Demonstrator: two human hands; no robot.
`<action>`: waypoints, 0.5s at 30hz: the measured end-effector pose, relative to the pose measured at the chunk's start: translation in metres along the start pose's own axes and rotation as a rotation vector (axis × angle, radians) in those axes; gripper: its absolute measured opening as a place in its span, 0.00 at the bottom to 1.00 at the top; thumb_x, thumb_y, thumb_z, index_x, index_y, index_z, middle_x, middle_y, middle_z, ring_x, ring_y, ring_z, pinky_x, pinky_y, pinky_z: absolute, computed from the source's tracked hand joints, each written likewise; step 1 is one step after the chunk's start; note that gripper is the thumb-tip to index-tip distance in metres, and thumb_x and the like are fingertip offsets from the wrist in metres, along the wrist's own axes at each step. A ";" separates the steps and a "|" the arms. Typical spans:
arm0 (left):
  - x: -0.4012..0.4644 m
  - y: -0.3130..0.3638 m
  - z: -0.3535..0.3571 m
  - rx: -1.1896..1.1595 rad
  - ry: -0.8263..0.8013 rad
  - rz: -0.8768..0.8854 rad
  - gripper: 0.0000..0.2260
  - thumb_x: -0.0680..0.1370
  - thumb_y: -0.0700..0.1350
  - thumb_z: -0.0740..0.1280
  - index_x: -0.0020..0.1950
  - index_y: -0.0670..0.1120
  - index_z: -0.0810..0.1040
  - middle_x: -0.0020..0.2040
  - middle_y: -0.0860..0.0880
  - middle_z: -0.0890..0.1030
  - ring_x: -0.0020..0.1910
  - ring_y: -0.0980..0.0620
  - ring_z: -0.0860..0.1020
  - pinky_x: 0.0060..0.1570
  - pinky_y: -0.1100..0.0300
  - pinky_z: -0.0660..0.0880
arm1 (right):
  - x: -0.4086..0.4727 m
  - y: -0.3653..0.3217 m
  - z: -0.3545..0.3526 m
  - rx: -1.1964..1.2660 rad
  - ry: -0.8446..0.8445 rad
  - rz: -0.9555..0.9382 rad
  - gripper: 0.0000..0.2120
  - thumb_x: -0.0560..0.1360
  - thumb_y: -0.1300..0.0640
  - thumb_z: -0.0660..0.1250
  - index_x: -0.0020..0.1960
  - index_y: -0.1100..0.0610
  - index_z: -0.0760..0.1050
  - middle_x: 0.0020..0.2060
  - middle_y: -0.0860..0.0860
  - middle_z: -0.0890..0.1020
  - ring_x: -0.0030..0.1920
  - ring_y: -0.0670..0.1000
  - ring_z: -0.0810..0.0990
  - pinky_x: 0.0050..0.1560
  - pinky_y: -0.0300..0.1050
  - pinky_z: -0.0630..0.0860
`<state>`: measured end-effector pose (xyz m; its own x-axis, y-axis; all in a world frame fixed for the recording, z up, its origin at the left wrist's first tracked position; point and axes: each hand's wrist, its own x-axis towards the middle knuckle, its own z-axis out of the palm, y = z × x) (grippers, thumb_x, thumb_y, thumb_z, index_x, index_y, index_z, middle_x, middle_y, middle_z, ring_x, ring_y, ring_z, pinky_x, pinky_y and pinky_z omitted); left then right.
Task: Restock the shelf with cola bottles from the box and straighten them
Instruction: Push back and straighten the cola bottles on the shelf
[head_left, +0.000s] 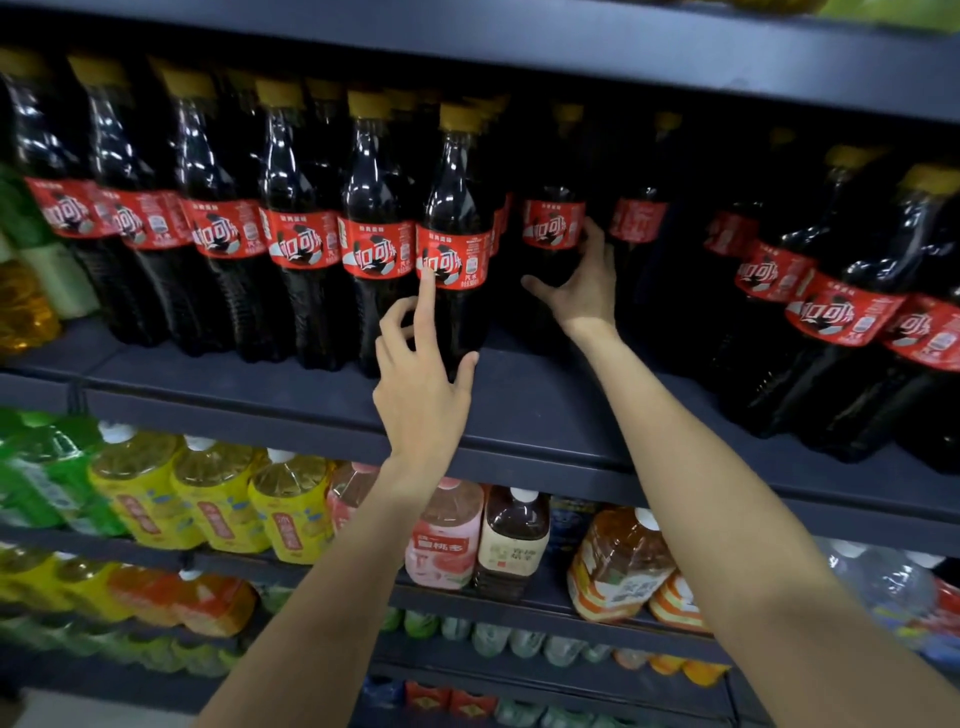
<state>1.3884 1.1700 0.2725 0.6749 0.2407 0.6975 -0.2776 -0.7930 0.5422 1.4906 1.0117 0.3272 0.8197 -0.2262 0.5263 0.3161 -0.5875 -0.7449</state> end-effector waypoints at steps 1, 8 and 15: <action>0.000 0.000 0.001 -0.004 0.000 0.001 0.41 0.72 0.48 0.73 0.76 0.55 0.50 0.64 0.46 0.68 0.59 0.47 0.71 0.33 0.59 0.69 | 0.002 -0.002 0.004 0.017 -0.009 -0.022 0.43 0.65 0.59 0.78 0.73 0.57 0.58 0.67 0.59 0.67 0.66 0.55 0.70 0.66 0.45 0.66; -0.003 -0.003 0.006 -0.044 0.013 0.024 0.39 0.73 0.44 0.70 0.77 0.53 0.51 0.66 0.46 0.66 0.60 0.47 0.70 0.36 0.59 0.73 | 0.006 0.001 0.026 0.102 -0.005 -0.055 0.41 0.70 0.66 0.71 0.74 0.62 0.51 0.68 0.61 0.61 0.68 0.53 0.63 0.59 0.26 0.53; -0.016 0.021 0.005 -0.258 0.181 0.241 0.22 0.73 0.32 0.65 0.67 0.41 0.70 0.62 0.42 0.73 0.62 0.46 0.70 0.62 0.73 0.61 | 0.004 0.004 0.021 0.082 -0.105 -0.036 0.42 0.72 0.62 0.70 0.77 0.59 0.47 0.70 0.61 0.57 0.72 0.57 0.60 0.67 0.36 0.54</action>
<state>1.3756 1.1462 0.2708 0.4445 0.1779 0.8779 -0.5916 -0.6776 0.4368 1.5054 1.0249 0.3179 0.8512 -0.1216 0.5105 0.3804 -0.5271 -0.7599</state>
